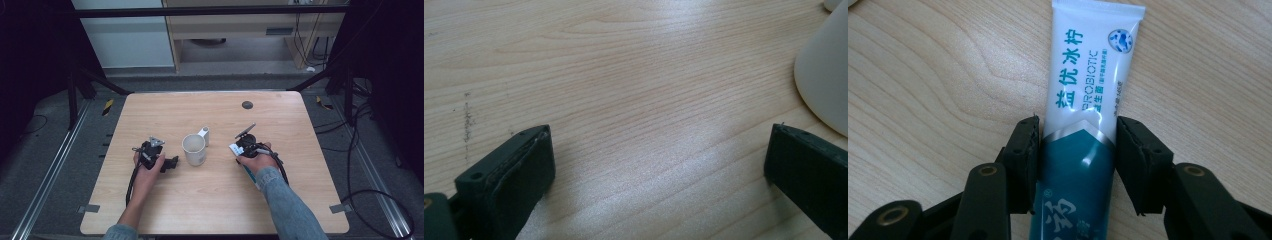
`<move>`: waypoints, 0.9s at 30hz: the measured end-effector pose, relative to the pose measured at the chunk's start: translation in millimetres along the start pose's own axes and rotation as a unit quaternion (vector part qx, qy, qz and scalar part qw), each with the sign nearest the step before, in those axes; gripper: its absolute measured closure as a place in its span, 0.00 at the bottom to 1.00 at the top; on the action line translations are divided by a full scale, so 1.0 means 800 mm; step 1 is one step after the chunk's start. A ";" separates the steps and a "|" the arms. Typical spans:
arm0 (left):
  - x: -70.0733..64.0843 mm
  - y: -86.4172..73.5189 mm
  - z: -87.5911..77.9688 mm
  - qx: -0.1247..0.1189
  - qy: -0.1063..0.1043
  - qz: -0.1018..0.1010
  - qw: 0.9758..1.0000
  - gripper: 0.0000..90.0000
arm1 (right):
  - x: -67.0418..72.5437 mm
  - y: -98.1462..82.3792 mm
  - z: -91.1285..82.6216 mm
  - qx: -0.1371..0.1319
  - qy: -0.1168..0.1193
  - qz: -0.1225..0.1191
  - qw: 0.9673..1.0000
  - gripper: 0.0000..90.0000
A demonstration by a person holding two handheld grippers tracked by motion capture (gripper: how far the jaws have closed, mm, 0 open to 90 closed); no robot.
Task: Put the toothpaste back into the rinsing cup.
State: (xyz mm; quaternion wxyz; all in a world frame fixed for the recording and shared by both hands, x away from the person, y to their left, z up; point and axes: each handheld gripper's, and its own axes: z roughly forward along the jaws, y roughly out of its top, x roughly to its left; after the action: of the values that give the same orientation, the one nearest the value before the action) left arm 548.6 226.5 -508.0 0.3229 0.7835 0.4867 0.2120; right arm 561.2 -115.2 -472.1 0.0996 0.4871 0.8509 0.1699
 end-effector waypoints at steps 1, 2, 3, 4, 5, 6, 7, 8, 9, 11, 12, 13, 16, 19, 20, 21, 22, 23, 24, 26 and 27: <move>0.000 0.000 0.000 0.000 0.000 0.000 1.000 0.00 | 0.000 0.000 0.000 0.000 0.000 0.000 1.000 0.60; 0.000 0.000 0.000 0.000 0.000 0.000 1.000 0.00 | 0.000 0.000 0.000 0.001 0.000 0.001 1.000 0.60; 0.000 0.000 0.000 0.000 0.000 0.000 1.000 0.00 | 0.001 0.000 0.000 0.001 0.000 0.002 1.000 0.61; 0.000 0.000 0.000 0.000 0.000 0.000 1.000 0.00 | 0.001 0.001 0.000 0.001 -0.001 0.001 1.000 0.61; 0.000 0.000 0.000 0.000 0.000 0.000 1.000 0.00 | 0.002 0.001 0.000 0.002 -0.001 0.002 1.000 0.62; 0.000 0.000 0.000 0.000 0.000 0.000 1.000 0.00 | 0.002 0.001 0.000 0.002 -0.001 0.002 1.000 0.62; 0.000 0.000 0.000 0.001 0.000 0.000 1.000 0.00 | 0.002 0.001 0.000 0.001 -0.002 -0.002 1.000 0.63; 0.000 0.000 0.000 0.001 0.000 0.000 1.000 0.00 | 0.002 0.001 0.000 0.001 -0.002 -0.002 1.000 0.63; 0.000 0.000 0.000 0.000 0.000 0.000 1.000 0.00 | 0.002 0.001 0.000 0.001 -0.001 -0.004 1.000 0.65; 0.000 0.000 0.000 0.000 0.000 0.000 1.000 0.00 | 0.002 0.001 -0.001 0.002 0.000 -0.003 1.000 0.66; 0.000 0.000 0.000 0.000 0.000 0.000 1.000 0.00 | 0.002 0.001 -0.001 0.002 0.000 -0.003 1.000 0.66; 0.000 0.000 0.000 0.000 0.000 0.000 1.000 0.00 | 0.002 0.001 -0.001 0.002 0.000 -0.003 1.000 0.67; 0.000 0.000 0.000 0.000 0.000 0.000 1.000 0.00 | 0.001 0.001 -0.001 0.002 0.001 -0.001 1.000 0.70; 0.000 0.000 0.000 0.000 0.000 0.000 1.000 0.00 | -0.002 0.001 -0.004 0.001 0.007 0.002 1.000 0.75; 0.000 0.000 0.000 0.000 0.000 0.000 1.000 0.00 | -0.003 0.001 -0.004 -0.001 0.008 -0.001 1.000 0.77; 0.000 0.000 0.000 0.002 0.000 0.001 1.000 0.00 | -0.004 0.001 -0.005 -0.003 0.006 -0.006 1.000 0.79; 0.000 0.000 0.000 0.002 0.000 0.001 1.000 0.00 | -0.004 0.001 -0.005 -0.003 0.006 -0.006 1.000 0.79; 0.000 0.000 0.000 0.002 0.000 0.001 1.000 0.00 | -0.005 0.001 -0.009 -0.009 0.013 0.001 1.000 0.84; 0.000 0.000 0.000 0.002 0.000 0.001 1.000 0.00 | -0.005 0.001 -0.010 -0.009 0.015 0.005 1.000 0.84; 0.000 0.000 0.000 0.001 0.000 0.001 1.000 0.00 | -0.005 0.001 -0.010 -0.010 0.015 0.004 1.000 0.85; 0.000 0.000 0.000 0.002 0.000 0.001 1.000 0.00 | -0.006 0.001 -0.011 -0.012 0.015 0.004 1.000 0.85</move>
State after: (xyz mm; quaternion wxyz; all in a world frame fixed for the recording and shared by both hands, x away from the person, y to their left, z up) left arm 548.6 226.6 -507.8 0.3213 0.7844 0.4865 0.2116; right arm 561.2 -120.5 -464.0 0.0917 0.4868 0.8482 0.1876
